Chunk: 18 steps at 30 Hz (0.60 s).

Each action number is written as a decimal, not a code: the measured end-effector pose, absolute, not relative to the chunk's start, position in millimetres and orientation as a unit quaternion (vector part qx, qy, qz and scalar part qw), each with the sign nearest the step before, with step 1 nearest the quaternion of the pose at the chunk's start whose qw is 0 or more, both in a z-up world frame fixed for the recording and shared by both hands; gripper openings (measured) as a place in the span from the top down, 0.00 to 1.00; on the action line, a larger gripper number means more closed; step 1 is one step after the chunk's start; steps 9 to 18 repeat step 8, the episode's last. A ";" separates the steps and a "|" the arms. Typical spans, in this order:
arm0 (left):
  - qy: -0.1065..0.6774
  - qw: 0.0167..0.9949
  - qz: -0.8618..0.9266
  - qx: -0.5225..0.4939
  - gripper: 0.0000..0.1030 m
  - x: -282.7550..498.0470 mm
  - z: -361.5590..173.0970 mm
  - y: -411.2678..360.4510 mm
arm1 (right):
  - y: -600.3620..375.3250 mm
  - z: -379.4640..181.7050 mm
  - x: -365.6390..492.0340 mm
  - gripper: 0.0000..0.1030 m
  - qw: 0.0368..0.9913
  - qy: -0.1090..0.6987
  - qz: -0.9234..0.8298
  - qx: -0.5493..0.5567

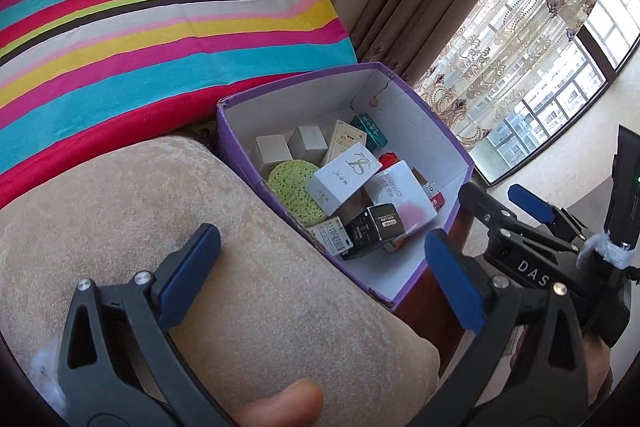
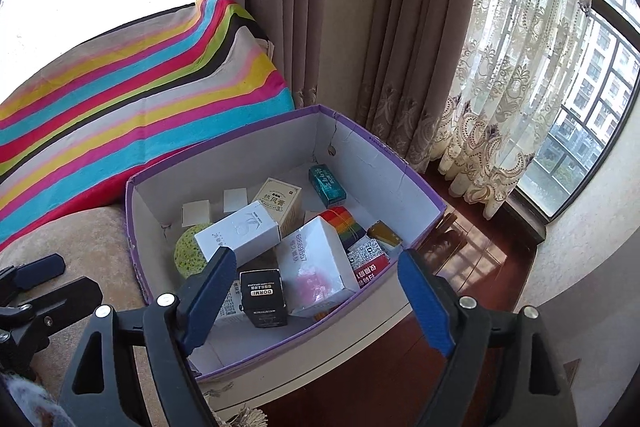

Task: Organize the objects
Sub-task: 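Carry both white boxes into the storage box and open both tools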

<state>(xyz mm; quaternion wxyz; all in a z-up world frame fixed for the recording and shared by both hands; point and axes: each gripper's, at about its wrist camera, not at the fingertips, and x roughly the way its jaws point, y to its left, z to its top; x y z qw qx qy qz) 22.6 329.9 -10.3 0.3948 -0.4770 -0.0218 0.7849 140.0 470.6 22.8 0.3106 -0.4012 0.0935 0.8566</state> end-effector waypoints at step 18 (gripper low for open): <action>-0.008 0.394 0.785 -0.477 0.01 23.3 -13.5 333.8 | 469.0 16.5 136.4 0.19 0.310 0.088 0.852 -0.413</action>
